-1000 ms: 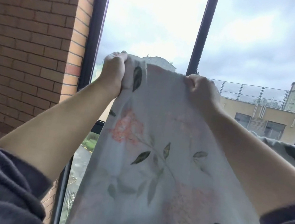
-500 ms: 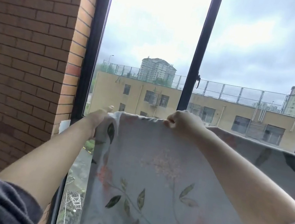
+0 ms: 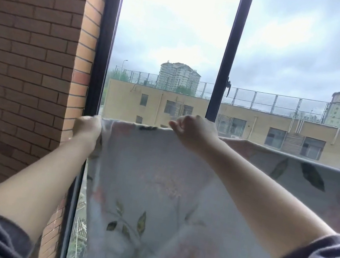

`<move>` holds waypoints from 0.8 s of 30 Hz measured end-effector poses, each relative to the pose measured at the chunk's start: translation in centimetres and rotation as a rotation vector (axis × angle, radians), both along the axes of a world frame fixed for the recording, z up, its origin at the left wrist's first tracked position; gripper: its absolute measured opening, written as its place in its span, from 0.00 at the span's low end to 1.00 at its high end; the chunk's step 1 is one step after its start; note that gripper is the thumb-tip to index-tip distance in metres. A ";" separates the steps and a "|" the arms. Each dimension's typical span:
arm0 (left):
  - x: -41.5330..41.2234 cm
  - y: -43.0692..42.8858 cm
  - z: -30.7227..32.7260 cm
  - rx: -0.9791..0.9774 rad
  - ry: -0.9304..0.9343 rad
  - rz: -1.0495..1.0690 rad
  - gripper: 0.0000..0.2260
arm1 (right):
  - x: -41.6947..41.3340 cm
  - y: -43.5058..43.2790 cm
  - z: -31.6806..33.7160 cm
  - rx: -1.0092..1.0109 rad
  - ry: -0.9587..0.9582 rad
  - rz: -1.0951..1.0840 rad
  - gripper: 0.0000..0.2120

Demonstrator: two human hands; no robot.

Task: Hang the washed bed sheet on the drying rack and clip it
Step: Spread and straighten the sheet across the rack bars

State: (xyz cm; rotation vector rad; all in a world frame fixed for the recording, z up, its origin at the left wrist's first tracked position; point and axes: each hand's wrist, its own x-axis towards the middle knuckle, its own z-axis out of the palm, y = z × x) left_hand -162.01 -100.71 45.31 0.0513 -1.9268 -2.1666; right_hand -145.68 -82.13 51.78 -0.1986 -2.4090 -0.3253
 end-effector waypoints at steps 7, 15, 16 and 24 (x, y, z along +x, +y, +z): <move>2.2 1.4 -3.7 -0.557 0.052 -0.146 0.07 | 1.0 1.2 -1.6 0.049 -0.063 -0.078 0.21; 7.3 7.8 -1.8 -0.653 0.489 -0.292 0.08 | 6.0 4.8 -0.6 0.050 0.100 -0.117 0.17; 8.6 8.9 -1.4 -0.638 0.552 -0.333 0.09 | 6.9 5.6 -0.5 0.030 0.105 -0.140 0.17; 17.9 17.4 2.0 -0.588 0.989 -0.446 0.08 | 14.9 13.2 -1.3 -0.069 0.079 -0.315 0.24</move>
